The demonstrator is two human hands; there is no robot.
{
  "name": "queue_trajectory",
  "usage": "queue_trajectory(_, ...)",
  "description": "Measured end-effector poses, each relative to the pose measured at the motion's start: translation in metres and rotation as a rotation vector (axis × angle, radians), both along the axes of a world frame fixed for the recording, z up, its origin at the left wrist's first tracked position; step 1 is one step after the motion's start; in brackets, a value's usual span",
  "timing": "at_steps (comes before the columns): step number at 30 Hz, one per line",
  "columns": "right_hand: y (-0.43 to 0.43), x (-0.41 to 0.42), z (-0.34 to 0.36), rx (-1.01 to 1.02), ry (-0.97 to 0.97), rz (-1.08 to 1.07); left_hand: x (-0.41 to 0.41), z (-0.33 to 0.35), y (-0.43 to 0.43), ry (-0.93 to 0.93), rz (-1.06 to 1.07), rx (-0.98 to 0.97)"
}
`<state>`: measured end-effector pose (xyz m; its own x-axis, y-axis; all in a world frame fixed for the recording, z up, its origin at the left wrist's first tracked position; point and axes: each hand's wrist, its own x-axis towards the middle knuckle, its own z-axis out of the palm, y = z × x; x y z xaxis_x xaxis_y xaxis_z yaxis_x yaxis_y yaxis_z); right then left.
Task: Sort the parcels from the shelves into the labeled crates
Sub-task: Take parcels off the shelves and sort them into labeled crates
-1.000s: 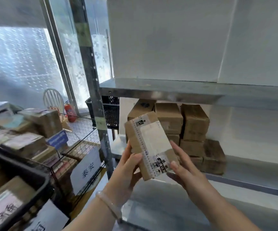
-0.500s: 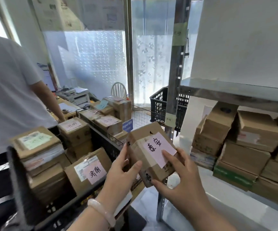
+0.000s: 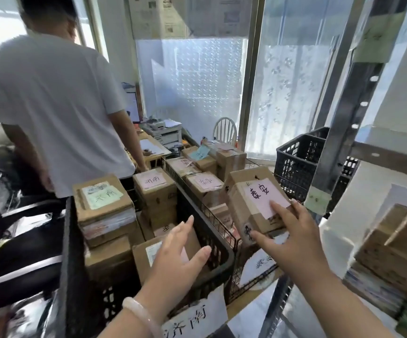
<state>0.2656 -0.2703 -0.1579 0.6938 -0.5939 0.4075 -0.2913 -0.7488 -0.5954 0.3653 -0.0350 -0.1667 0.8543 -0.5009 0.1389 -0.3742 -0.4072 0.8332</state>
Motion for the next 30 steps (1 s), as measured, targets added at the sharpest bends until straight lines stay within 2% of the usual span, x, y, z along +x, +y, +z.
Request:
queue_trajectory(3, -0.026, 0.032, -0.005, -0.033, 0.104, 0.023, 0.022, -0.001, -0.014, 0.010, 0.036, 0.014)
queue_trajectory(9, -0.087, 0.084, -0.002, -0.044, 0.159, 0.003, 0.055, -0.001, -0.045, -0.031, 0.087, 0.105)
queue_trajectory(14, -0.135, 0.127, 0.002, -0.026, 0.369, -0.011, 0.070, 0.006, -0.072, -0.056, 0.075, 0.153)
queue_trajectory(20, -0.161, 0.179, -0.021, -0.065, 0.702, 0.104, 0.086, 0.005, -0.100, -0.081, 0.083, 0.160)
queue_trajectory(27, -0.167, 0.230, -0.053, -0.049, 0.802, 0.233, 0.103, 0.000, -0.118, -0.111, 0.108, 0.197)
queue_trajectory(30, -0.164, 0.236, -0.075, -0.025, 1.015, 0.346, 0.106, -0.003, -0.121, -0.120, 0.113, 0.198)
